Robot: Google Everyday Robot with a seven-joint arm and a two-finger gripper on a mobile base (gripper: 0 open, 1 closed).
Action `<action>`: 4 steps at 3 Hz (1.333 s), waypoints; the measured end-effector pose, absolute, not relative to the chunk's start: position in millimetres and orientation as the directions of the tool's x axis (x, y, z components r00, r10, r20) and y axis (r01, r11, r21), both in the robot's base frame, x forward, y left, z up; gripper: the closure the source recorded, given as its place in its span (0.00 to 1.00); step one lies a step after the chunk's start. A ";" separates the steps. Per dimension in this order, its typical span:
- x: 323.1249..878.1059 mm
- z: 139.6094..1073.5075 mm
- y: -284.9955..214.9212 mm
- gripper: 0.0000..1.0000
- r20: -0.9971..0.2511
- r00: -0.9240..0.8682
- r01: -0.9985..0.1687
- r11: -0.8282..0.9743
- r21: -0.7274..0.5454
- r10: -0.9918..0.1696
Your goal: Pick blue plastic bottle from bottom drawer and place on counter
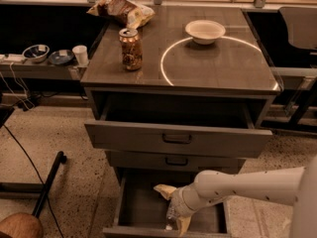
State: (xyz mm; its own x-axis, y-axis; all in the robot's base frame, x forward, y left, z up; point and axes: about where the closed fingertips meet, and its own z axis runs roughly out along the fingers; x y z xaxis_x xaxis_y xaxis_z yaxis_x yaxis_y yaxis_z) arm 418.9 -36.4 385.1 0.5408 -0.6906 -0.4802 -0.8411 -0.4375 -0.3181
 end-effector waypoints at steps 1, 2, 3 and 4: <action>413.4 369.8 -22.4 0.00 -0.506 0.537 -0.843 -0.448 -0.297 -0.675; 421.6 362.3 -28.6 0.00 -0.505 0.540 -0.841 -0.447 -0.304 -0.673; 439.4 319.5 -46.6 0.00 -0.519 0.546 -0.837 -0.456 -0.304 -0.658; 467.1 266.5 -66.3 0.00 -0.510 0.550 -0.835 -0.443 -0.326 -0.661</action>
Offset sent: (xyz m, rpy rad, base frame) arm 0.0187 0.0020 -0.0425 0.0355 0.0264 0.0025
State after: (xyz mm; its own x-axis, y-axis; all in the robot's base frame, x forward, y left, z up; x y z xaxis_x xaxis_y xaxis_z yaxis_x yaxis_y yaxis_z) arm 467.1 -66.3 266.5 0.5504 -0.6613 -0.5097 -0.8348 -0.4434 -0.3262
